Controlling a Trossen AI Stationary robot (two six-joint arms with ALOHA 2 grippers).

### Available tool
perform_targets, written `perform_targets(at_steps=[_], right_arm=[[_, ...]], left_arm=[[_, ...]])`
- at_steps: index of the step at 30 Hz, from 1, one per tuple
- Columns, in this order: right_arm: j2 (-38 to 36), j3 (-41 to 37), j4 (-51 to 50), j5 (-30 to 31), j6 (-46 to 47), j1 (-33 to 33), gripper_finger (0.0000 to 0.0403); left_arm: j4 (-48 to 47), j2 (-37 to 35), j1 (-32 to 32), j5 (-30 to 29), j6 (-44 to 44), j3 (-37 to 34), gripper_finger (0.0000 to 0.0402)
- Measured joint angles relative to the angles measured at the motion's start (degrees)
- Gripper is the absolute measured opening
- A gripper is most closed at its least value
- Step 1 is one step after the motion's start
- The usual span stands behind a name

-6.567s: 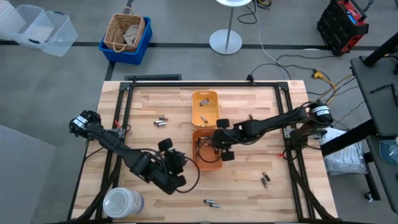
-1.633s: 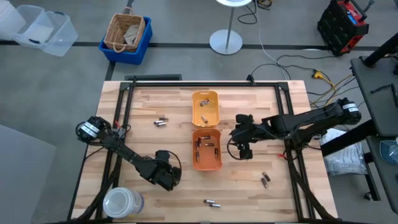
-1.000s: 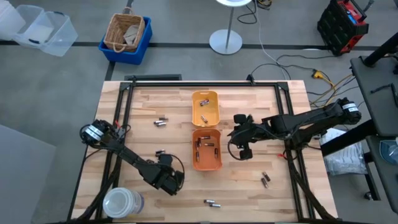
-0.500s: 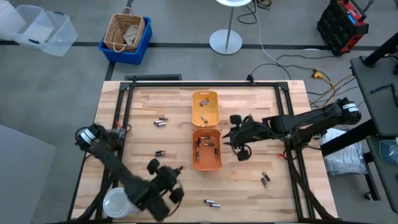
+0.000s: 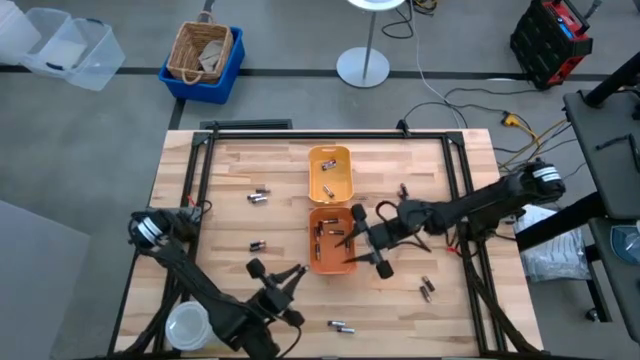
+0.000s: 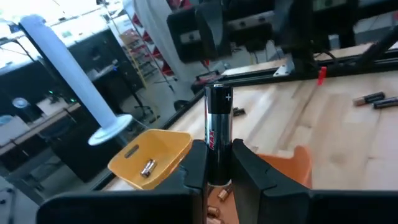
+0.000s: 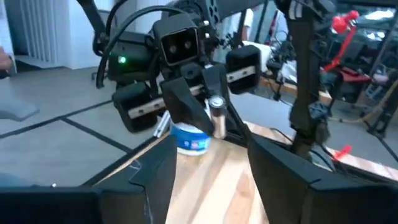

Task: Sort batteries
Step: Put the silver battery into the yellow bin

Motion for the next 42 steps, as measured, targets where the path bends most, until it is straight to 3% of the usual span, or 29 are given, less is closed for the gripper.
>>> perform_targets(at_steps=[6,14,42], right_arm=[[7.85,3.26,6.68,-0.02,0.47,0.47,0.0205],[13.11,8.08,7.0,-0.09,1.02,0.49,0.0205],[12.86,8.86,6.49,-1.49,0.44,0.49,0.0099]], left_arm=[[0.05,2.7,1.13,-1.57,0.03,2.75,0.0022],[0.2,5.23,3.27,-1.55,2.18,6.76,0.0022],[1.14,5.66,4.27,0.2,4.46,8.05,0.0023]])
